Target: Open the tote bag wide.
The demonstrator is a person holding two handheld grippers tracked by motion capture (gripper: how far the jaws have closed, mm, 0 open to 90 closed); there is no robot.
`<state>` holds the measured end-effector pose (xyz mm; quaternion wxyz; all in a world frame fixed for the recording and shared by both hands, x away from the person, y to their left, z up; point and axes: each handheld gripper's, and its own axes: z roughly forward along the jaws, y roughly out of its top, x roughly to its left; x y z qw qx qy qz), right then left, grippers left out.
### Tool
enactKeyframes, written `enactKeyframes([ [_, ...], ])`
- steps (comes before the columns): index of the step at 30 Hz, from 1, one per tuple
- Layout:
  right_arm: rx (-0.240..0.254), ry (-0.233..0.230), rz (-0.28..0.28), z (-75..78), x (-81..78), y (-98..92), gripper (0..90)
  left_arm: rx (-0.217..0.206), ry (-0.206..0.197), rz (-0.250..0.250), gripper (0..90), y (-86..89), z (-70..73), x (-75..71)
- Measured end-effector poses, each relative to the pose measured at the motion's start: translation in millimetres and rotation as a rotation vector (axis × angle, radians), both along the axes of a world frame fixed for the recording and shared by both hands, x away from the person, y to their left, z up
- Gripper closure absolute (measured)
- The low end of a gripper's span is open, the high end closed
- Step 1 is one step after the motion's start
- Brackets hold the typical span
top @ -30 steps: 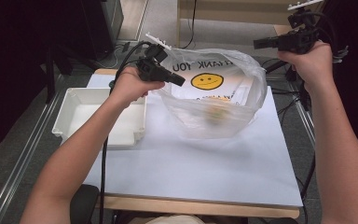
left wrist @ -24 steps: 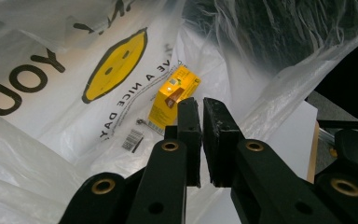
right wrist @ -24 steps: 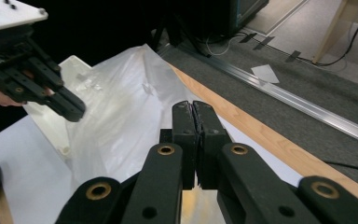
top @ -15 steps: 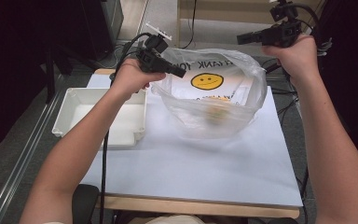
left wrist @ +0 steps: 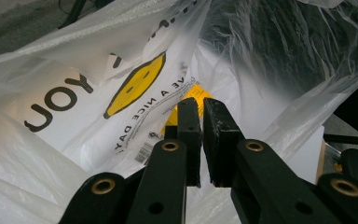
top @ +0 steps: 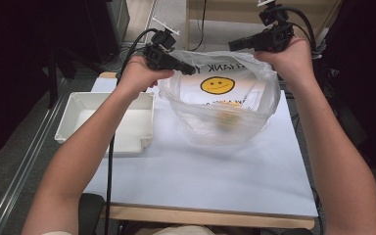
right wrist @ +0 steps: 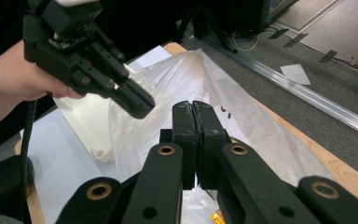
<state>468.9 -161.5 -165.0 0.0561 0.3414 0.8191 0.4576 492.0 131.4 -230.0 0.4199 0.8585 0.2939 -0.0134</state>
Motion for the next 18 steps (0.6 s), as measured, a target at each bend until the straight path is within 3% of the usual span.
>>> enactKeyframes([
  [7,-0.083,-0.007,0.034,-14.5,-0.9,15.9,90.0,0.005,0.0,0.003,86.1,-5.5,-2.4,3.8],
  [9,-0.094,0.014,0.049,-17.5,-0.1,17.8,90.0,0.01,-0.007,0.004,86.0,-7.4,-3.7,4.4],
  [15,-0.122,-0.017,0.064,-26.2,-0.4,17.9,90.0,-0.001,-0.017,0.005,85.9,-14.1,-6.1,5.3],
  [18,-0.134,-0.003,0.06,-32.0,0.1,17.8,90.0,0.006,-0.021,0.001,85.6,-18.6,-8.2,5.2],
])
